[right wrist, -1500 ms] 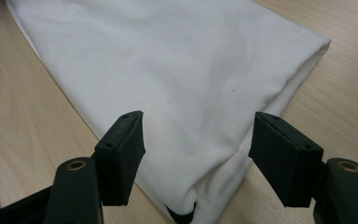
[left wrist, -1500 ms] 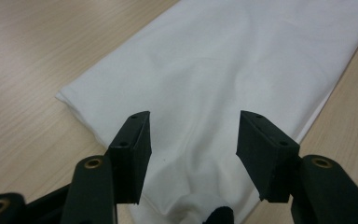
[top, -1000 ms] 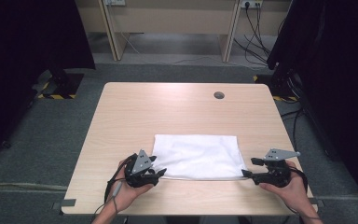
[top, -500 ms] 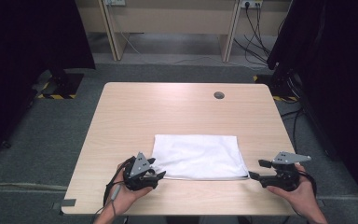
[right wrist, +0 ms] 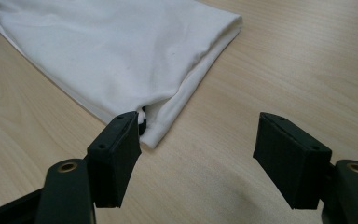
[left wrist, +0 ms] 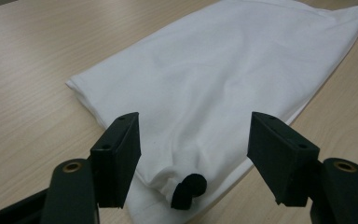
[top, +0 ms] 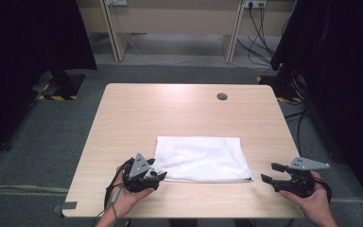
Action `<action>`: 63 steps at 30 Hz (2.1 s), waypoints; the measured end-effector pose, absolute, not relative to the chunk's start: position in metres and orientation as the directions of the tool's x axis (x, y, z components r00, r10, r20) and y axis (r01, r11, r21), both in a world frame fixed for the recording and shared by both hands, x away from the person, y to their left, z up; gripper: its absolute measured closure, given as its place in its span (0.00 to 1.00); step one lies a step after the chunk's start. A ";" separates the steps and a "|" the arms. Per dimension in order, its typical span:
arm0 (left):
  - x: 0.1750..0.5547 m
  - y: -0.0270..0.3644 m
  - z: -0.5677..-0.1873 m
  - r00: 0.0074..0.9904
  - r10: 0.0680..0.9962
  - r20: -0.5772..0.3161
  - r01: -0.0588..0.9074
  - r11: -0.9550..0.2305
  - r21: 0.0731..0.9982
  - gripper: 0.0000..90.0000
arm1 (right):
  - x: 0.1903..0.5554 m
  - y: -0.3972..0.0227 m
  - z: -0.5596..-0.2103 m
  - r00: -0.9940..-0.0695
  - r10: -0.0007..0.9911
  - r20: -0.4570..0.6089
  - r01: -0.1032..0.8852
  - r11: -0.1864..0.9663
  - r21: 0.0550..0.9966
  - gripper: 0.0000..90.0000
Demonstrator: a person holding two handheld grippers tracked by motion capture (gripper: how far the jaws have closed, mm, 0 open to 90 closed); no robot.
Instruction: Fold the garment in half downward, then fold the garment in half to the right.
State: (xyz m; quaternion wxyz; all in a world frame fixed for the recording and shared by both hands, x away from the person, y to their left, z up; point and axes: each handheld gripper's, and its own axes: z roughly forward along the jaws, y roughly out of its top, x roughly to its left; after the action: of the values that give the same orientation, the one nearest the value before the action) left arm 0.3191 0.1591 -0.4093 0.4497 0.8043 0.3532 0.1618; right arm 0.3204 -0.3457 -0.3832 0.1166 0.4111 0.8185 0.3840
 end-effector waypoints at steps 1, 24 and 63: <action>0.319 0.159 -0.409 0.698 0.714 -0.057 0.423 -0.346 0.838 0.38 | 0.320 -0.346 -0.383 -0.635 0.763 0.125 0.583 0.367 0.724 0.35; 0.321 0.156 -0.411 0.703 0.708 -0.056 0.423 -0.353 0.835 0.38 | 0.321 -0.342 -0.383 -0.642 0.758 0.115 0.579 0.381 0.721 0.35; 0.469 0.153 -0.431 0.576 0.793 -0.198 0.629 -0.274 0.728 0.51 | 0.330 -0.321 -0.375 -0.692 0.716 0.093 0.547 0.436 0.715 0.34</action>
State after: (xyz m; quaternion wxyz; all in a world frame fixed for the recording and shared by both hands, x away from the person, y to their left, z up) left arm 0.4692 0.1527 -0.4312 0.4015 0.7917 0.4490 0.1025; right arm 0.3304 -0.3213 -0.3752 0.1124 0.3758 0.8399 0.3751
